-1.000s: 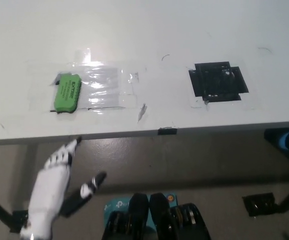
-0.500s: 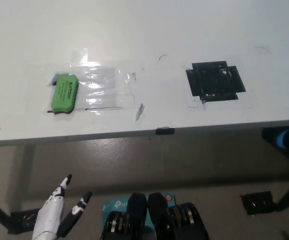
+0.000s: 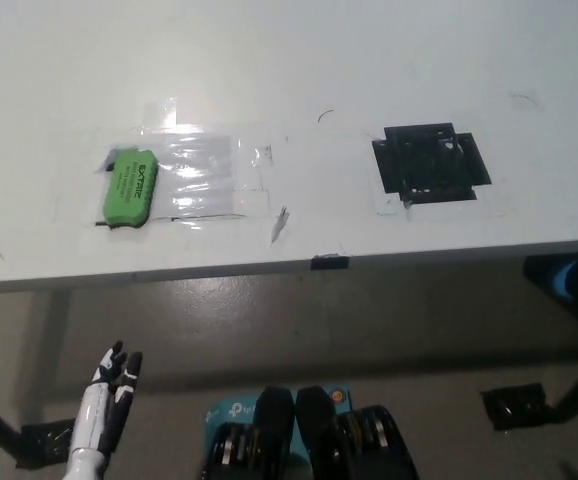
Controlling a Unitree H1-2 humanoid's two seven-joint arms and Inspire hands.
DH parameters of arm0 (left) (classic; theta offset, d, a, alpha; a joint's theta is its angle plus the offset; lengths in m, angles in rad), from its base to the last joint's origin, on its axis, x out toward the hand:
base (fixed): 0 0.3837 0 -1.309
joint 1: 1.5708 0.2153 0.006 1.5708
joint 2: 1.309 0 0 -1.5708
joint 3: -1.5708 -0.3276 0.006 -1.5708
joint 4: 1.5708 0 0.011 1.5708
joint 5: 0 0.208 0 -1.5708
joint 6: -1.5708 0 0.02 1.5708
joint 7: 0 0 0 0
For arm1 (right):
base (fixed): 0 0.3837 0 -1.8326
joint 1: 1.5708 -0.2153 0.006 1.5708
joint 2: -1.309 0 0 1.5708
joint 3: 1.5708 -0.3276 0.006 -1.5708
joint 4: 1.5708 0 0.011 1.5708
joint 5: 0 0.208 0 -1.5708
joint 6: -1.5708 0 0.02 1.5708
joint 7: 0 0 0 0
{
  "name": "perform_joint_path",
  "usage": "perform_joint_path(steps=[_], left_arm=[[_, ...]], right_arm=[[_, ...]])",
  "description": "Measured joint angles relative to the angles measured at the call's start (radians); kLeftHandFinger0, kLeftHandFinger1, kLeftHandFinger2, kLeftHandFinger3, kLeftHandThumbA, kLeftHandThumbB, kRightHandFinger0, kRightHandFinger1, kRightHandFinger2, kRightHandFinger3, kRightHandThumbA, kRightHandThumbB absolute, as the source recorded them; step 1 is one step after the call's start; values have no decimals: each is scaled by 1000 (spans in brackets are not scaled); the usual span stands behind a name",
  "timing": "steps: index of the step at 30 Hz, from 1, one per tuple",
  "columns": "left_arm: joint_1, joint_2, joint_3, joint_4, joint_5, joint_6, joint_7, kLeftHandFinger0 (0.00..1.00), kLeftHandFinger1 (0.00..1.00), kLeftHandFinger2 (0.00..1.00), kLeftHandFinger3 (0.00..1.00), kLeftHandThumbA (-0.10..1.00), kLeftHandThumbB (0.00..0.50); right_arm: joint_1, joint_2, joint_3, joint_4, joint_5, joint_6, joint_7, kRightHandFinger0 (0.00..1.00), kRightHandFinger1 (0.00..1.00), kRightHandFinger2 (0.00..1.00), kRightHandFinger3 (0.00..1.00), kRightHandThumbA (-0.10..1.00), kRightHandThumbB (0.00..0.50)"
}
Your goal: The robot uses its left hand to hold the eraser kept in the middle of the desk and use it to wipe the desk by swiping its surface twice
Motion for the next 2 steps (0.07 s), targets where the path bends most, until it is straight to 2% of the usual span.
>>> perform_joint_path(steps=[2], left_arm=[[0, 3, -4, 2, -2, -1, 0, 1000, 1000, 1000, 1000, 1000, 421]], right_arm=[[0, 0, 0, 0, 1, 0, 0, 1000, 1000, 1000, 1000, 1000, 40]])
